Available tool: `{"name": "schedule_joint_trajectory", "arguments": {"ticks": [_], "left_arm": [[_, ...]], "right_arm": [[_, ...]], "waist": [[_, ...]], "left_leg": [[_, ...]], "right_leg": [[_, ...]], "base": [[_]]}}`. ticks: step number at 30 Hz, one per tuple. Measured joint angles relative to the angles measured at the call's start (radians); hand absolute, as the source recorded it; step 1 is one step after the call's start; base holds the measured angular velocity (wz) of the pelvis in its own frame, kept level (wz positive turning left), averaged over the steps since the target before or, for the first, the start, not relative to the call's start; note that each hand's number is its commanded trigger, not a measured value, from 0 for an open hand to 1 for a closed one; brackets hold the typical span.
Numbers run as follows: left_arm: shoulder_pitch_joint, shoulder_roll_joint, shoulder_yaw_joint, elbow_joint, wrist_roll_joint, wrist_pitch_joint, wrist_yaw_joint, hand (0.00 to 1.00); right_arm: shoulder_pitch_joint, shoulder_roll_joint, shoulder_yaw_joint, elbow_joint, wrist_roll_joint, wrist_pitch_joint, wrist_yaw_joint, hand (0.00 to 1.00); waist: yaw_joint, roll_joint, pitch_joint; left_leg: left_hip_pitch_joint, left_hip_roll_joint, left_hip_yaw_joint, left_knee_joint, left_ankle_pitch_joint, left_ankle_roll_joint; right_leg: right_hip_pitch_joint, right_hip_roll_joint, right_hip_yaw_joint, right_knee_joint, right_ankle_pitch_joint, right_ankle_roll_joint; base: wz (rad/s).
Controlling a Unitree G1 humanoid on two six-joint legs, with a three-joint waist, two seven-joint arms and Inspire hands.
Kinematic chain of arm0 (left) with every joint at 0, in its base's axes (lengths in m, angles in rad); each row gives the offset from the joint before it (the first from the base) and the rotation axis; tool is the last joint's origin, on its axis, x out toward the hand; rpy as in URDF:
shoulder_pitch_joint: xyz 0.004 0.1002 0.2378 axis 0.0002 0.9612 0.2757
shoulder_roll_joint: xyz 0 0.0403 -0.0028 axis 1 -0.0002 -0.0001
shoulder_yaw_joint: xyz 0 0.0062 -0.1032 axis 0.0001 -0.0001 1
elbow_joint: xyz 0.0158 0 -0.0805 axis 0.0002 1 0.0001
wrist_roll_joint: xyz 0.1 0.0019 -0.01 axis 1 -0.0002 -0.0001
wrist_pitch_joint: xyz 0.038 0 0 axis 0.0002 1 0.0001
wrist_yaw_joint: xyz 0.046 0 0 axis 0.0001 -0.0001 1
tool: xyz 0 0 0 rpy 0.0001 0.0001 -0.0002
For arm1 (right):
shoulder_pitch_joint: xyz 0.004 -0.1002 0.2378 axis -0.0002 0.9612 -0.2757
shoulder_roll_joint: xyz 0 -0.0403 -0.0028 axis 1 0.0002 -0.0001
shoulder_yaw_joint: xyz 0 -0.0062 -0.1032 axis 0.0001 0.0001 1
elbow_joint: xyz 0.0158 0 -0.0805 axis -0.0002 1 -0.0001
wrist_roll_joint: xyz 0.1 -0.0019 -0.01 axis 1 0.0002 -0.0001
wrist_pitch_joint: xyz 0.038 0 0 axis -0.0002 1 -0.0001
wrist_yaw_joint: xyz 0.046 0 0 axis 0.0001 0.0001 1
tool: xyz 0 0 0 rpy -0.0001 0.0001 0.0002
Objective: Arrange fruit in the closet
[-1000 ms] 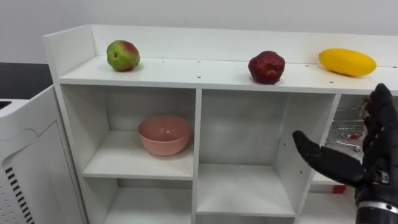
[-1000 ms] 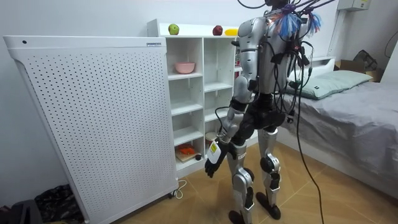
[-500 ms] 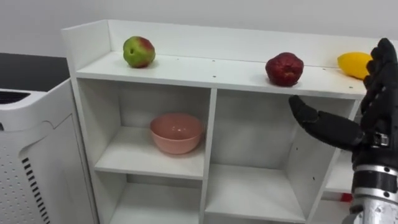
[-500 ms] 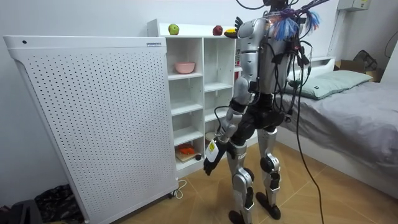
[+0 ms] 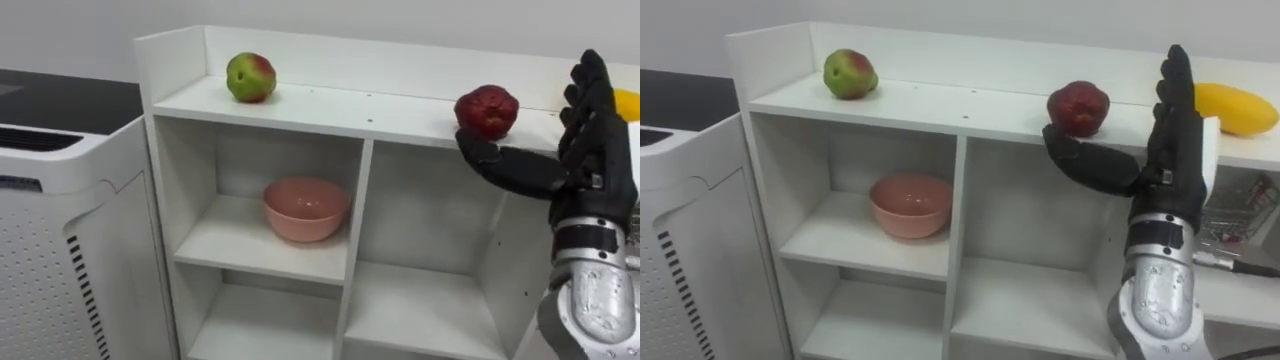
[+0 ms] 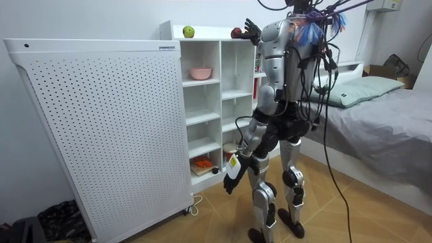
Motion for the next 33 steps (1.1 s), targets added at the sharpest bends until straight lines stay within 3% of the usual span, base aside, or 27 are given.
{"name": "schedule_joint_trajectory", "arguments": {"ticks": [5, 15, 17, 21, 24, 33], "left_arm": [[0.003, 0.008, 0.005, 0.0, 0.002, 0.005, 0.0, 0.0], [-0.002, 0.012, 0.031, -0.005, 0.002, 0.042, -0.022, 0.0], [-0.001, 0.017, 0.031, -0.006, 0.002, 0.048, -0.027, 0.0], [-0.001, 0.024, 0.031, -0.012, 0.003, 0.056, -0.042, 0.0], [0.004, 0.025, 0.037, -0.028, 0.003, 0.064, -0.056, 0.0], [0.002, 0.028, 0.04, -0.033, 0.002, 0.067, -0.08, 0.0]], "right_arm": [[-0.044, -0.025, 0.005, 0.072, 0.043, 0.003, 0.02, 0.0], [-0.103, -0.055, 0.009, 0.097, 0.101, 0.038, 0.074, 0.0], [-0.103, -0.067, 0.022, 0.105, 0.101, 0.046, 0.076, 0.5], [-0.103, -0.076, 0.031, 0.122, 0.099, 0.057, 0.092, 1.0], [-0.105, -0.086, 0.034, 0.141, 0.092, 0.065, 0.117, 1.0], [-0.11, -0.103, 0.035, 0.166, 0.086, 0.072, 0.119, 1.0]], "waist": [[0.013, -0.003, -0.0012], [0.004, -0.002, -0.0046], [0.004, -0.006, -0.008], [0.004, -0.013, -0.0155], [0.005, -0.018, -0.0183], [0.003, -0.03, -0.011]], "left_leg": [[-0.003, -0.002, -0.005, 0.001, 0.0, 0.0], [-0.041, 0.0, -0.016, 0.023, 0.0, 0.0], [-0.042, 0.001, -0.016, 0.026, 0.0, 0.0], [-0.039, 0.001, -0.016, 0.027, 0.0, 0.0], [-0.035, 0.001, -0.016, 0.027, 0.0, 0.0], [-0.033, 0.004, -0.018, 0.03, 0.0, 0.0]], "right_leg": [[0.0, -0.002, -0.007, 0.0, 0.0, 0.0], [-0.022, -0.001, -0.019, 0.002, 0.003, -0.004], [-0.022, -0.001, -0.021, 0.003, 0.003, -0.005], [-0.018, 0.0, -0.022, 0.003, 0.003, -0.005], [-0.014, -0.001, -0.022, 0.003, 0.003, -0.005], [-0.003, 0.0, -0.028, 0.002, 0.003, -0.005]], "base": [[0.03], [0.03], [0.0], [0.0], [0.0], [0.02]]}}
